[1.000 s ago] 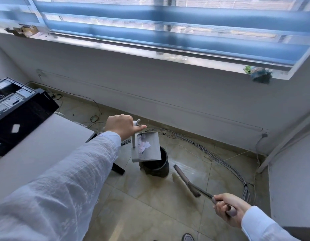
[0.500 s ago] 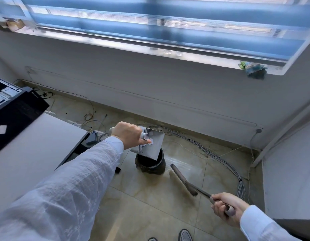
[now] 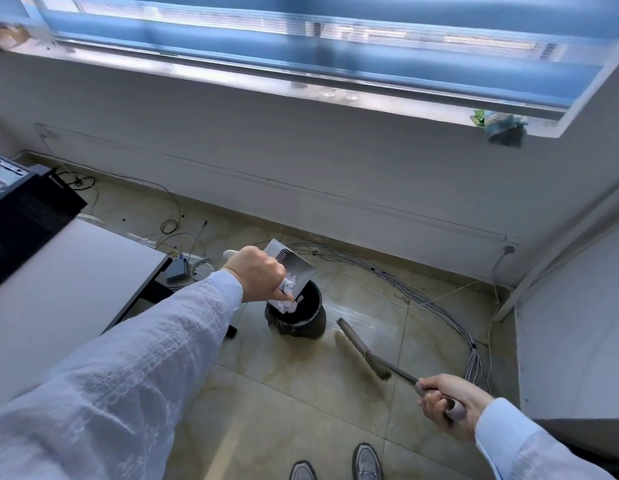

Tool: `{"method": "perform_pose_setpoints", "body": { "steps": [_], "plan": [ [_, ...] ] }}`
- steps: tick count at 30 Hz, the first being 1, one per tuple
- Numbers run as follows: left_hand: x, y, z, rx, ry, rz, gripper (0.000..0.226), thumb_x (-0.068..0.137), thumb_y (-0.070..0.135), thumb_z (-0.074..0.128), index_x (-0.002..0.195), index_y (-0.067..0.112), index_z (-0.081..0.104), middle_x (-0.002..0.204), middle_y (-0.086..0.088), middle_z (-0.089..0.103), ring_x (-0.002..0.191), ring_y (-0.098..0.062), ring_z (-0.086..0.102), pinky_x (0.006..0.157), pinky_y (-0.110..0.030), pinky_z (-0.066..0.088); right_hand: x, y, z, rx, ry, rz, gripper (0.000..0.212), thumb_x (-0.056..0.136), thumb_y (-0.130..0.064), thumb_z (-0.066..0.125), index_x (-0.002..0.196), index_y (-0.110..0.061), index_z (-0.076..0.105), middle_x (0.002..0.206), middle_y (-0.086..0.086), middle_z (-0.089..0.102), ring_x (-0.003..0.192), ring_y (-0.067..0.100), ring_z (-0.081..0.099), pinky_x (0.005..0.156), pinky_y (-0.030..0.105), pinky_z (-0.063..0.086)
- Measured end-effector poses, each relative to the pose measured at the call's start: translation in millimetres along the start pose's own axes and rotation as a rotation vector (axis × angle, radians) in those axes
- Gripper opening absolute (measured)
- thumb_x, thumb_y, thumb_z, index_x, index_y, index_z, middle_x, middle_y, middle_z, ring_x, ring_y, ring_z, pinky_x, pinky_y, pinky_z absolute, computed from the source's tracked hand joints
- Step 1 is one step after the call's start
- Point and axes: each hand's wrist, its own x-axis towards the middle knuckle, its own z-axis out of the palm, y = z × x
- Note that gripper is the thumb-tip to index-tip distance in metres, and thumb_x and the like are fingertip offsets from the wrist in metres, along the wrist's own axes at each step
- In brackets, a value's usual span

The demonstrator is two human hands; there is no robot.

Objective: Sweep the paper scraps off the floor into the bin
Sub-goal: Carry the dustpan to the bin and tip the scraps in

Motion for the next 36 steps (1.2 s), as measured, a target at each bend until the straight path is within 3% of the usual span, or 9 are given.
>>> {"method": "perform_pose_setpoints", "body": {
  "steps": [2,4,6,15,22,31,36],
  "plan": [
    [-1.2,1.2,2.4,0.032,0.048,0.045,0.067,0.076,0.082,0.042,0.061,0.022,0.068,0.056,0.007,0.067,0.050,-0.013,0.066,0.049,-0.020,0.029,1.7,0.8,-1.1,0.000,0.000,0.005,0.036,0.099,-0.019,0.041,0.065,-0.009,0.039,0.032,0.003,0.032,0.015,0.010,0.031,0.020,0.007,0.026],
    [-1.4,6.2,6.8,-0.005,0.016,0.135,0.068,0.089,0.073,0.032,0.085,0.015,0.067,0.083,-0.001,0.073,0.076,-0.022,0.071,0.058,-0.026,0.036,3.0,1.3,-1.9,-0.001,0.000,0.009,0.034,0.099,-0.020,0.042,0.066,-0.008,0.040,0.032,0.003,0.033,0.015,0.010,0.031,0.020,0.007,0.026],
    [0.4,5.9,2.0,-0.026,-0.035,0.140,0.067,0.093,0.068,0.028,0.094,0.012,0.064,0.095,-0.004,0.072,0.087,-0.026,0.070,0.063,-0.028,0.038,3.6,1.6,-2.7,-0.006,0.003,0.014,0.034,0.098,-0.019,0.043,0.067,-0.007,0.041,0.032,0.003,0.033,0.016,0.010,0.032,0.020,0.008,0.026],
    [2.1,1.0,2.5,-0.012,0.022,0.174,0.066,0.093,0.068,0.028,0.092,0.014,0.066,0.093,-0.002,0.073,0.084,-0.024,0.071,0.067,-0.029,0.046,3.0,3.6,-3.2,0.006,-0.001,0.022,0.032,0.098,-0.019,0.044,0.070,-0.003,0.042,0.033,0.004,0.034,0.016,0.010,0.033,0.020,0.008,0.027],
    [1.3,-1.5,1.2,0.008,0.048,0.138,0.067,0.092,0.069,0.027,0.089,0.015,0.066,0.088,0.000,0.073,0.079,-0.022,0.071,0.059,-0.027,0.039,-3.6,3.7,1.3,0.019,0.003,0.000,0.033,0.098,-0.019,0.045,0.067,-0.006,0.042,0.033,0.004,0.034,0.016,0.010,0.033,0.022,0.007,0.028],
    [-5.3,-12.0,-8.2,-0.066,-0.002,-0.052,0.070,0.088,0.073,0.030,0.097,0.013,0.066,0.098,-0.001,0.073,0.089,-0.023,0.071,0.071,-0.028,0.050,-11.0,-5.4,13.5,0.003,-0.007,-0.035,0.035,0.099,-0.018,0.042,0.066,-0.009,0.038,0.033,0.004,0.033,0.016,0.009,0.032,0.022,0.005,0.027],
    [-15.3,-17.6,-15.3,-0.107,-0.034,-0.163,0.068,0.088,0.073,0.032,0.094,0.015,0.066,0.099,0.001,0.073,0.093,-0.020,0.070,0.067,-0.027,0.039,-11.8,-13.3,21.9,-0.020,-0.009,-0.049,0.031,0.098,-0.019,0.044,0.069,-0.007,0.040,0.035,0.005,0.036,0.017,0.010,0.034,0.021,0.007,0.028]
  ]
}}
